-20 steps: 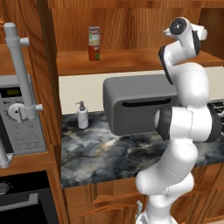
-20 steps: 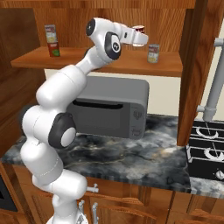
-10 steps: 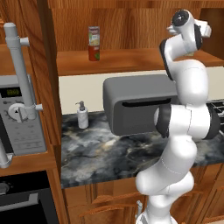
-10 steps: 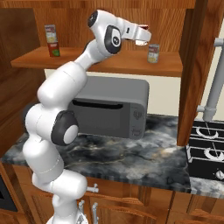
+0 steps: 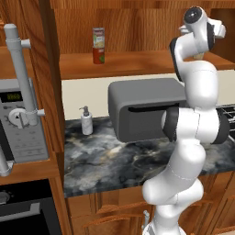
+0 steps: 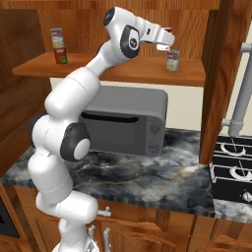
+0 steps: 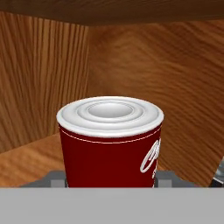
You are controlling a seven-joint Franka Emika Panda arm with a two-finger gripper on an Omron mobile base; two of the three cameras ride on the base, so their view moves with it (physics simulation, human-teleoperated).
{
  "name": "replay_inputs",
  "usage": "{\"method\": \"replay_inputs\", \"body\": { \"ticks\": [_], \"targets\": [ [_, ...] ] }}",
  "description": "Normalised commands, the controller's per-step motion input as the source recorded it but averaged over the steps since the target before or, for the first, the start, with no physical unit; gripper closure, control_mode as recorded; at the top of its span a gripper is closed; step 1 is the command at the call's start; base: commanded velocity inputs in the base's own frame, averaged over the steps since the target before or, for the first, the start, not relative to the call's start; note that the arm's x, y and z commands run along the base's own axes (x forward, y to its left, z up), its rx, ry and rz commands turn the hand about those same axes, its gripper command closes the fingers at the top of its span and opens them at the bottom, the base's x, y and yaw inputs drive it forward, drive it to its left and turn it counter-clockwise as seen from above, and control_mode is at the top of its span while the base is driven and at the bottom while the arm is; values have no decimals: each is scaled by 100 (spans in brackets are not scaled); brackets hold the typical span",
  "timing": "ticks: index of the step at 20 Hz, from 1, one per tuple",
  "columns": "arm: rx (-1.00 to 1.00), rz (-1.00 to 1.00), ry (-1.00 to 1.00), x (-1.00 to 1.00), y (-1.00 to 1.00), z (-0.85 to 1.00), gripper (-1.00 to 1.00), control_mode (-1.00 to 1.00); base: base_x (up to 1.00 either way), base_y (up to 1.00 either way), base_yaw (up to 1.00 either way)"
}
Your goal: Stack two cans on top of the other two cans in the cabinet.
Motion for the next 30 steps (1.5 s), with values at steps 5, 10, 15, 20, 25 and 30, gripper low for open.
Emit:
{"method": "replay_inputs", "body": {
  "ticks": [5, 10, 15, 20, 25, 30],
  "targets": [
    [2, -2, 4, 0, -10, 0, 100, -100, 0, 0, 0],
    [3, -1, 3, 0, -12, 0, 100, -100, 0, 0, 0],
    [6, 0, 0, 0, -1, -6, 100, -100, 0, 0, 0],
    [6, 0, 0, 7, 0, -10, 100, -100, 0, 0, 0],
    [0, 0, -8, 17, 0, -1, 100, -100, 0, 0, 0],
    [0, 0, -12, 17, 0, 0, 100, -100, 0, 0, 0]
  ]
}}
